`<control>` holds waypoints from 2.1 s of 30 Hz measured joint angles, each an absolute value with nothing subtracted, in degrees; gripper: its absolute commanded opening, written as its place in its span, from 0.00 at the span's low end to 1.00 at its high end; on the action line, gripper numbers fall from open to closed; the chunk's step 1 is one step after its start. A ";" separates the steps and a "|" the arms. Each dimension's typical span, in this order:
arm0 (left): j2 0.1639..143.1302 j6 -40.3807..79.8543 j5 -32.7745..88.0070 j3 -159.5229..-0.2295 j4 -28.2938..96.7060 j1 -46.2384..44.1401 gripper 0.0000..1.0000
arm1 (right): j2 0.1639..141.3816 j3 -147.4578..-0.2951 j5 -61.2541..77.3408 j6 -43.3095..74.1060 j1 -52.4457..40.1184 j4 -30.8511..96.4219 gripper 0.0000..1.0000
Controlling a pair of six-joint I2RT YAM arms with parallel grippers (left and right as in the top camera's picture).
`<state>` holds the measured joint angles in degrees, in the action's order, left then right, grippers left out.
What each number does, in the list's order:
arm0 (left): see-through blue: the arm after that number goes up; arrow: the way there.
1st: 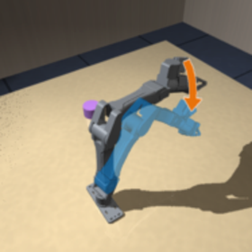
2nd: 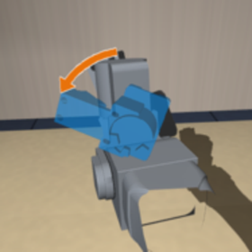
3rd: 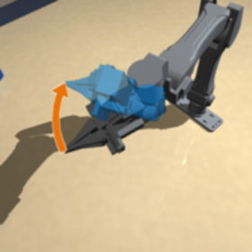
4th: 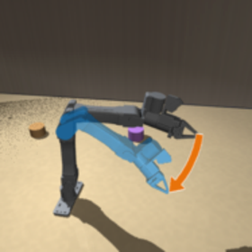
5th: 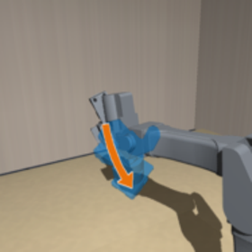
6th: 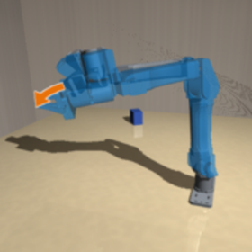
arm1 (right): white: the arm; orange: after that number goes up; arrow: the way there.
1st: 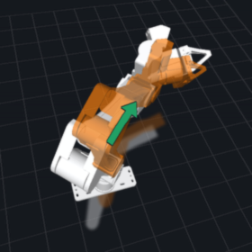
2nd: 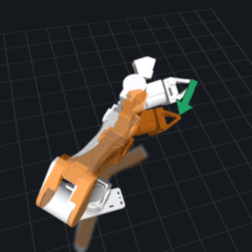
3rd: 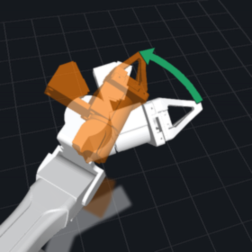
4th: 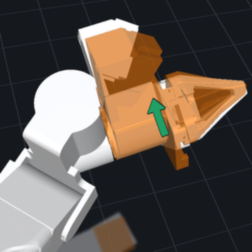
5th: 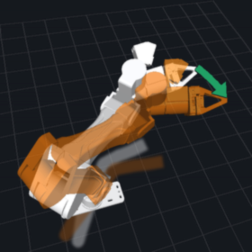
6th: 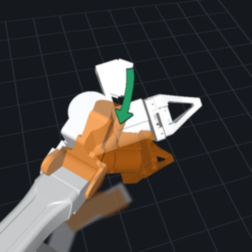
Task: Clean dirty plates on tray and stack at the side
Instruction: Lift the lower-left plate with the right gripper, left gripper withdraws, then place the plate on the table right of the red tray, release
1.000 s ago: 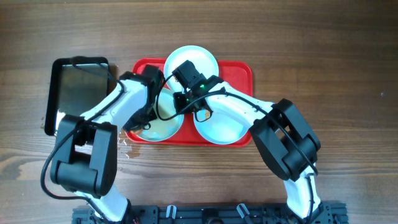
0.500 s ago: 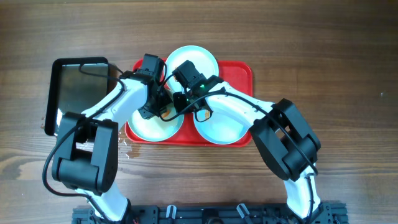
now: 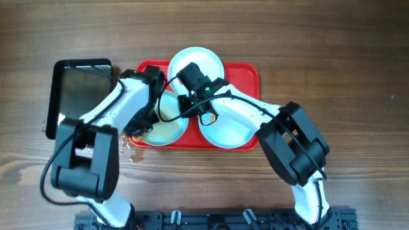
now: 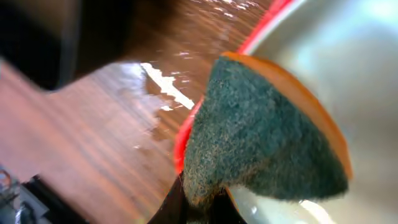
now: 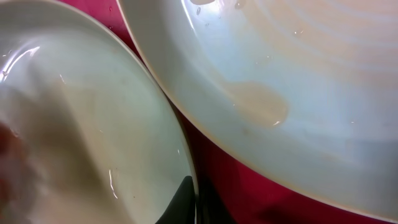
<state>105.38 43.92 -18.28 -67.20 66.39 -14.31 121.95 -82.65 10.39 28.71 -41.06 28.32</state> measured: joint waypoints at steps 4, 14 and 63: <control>95.77 45.47 -20.21 -70.57 67.55 -14.06 0.04 | 121.95 -82.65 10.39 28.67 -41.08 28.32 0.04; 72.84 51.62 -20.34 -70.94 70.76 -14.06 0.04 | 99.09 -82.76 -2.35 20.27 -41.12 32.34 0.04; 72.42 51.83 -19.86 -70.94 76.03 -13.52 0.04 | 100.27 -82.91 -11.49 19.90 -40.01 37.69 0.05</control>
<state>72.42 51.83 -19.86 -70.94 76.03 -13.52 100.27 -82.91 -11.49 19.90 -40.01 37.69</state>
